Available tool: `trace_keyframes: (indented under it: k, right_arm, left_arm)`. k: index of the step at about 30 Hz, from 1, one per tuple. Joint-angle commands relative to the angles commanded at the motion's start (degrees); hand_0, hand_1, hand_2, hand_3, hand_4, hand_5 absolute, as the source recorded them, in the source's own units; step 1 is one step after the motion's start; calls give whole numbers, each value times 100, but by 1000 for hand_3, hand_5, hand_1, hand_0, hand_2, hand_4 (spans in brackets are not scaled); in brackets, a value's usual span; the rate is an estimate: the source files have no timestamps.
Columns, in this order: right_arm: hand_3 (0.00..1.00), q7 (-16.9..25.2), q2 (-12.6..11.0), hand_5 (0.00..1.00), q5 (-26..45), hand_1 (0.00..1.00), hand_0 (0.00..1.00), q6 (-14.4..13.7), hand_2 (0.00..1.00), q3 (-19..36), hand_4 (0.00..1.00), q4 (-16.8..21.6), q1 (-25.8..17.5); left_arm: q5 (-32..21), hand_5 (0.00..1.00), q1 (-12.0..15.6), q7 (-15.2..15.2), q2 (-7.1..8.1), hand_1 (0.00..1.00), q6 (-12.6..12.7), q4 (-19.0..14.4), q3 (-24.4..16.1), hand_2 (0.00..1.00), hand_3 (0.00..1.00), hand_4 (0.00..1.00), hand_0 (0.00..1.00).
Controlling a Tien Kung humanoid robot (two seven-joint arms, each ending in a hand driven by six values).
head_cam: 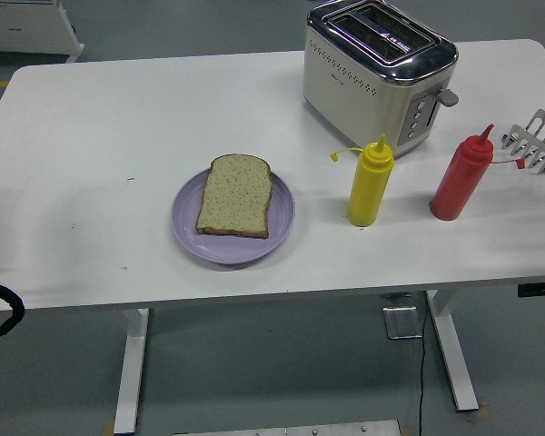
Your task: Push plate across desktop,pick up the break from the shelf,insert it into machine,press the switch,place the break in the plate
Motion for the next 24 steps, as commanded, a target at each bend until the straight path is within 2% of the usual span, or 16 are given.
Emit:
trace_keyframes:
  k: [8,24]
  right_arm:
    - [819,-61,148,494,186,821,873,96,817,345,522,20,-507]
    - [807,-39,307,507,249,817,868,170,811,689,515,-7,-849]
  left_arm:
    - [2,998,9,1,-5,910,0,-4,4,906,792,657,852]
    - [4,998,14,4,-9,909,-2,-6,14,906,792,657,852]
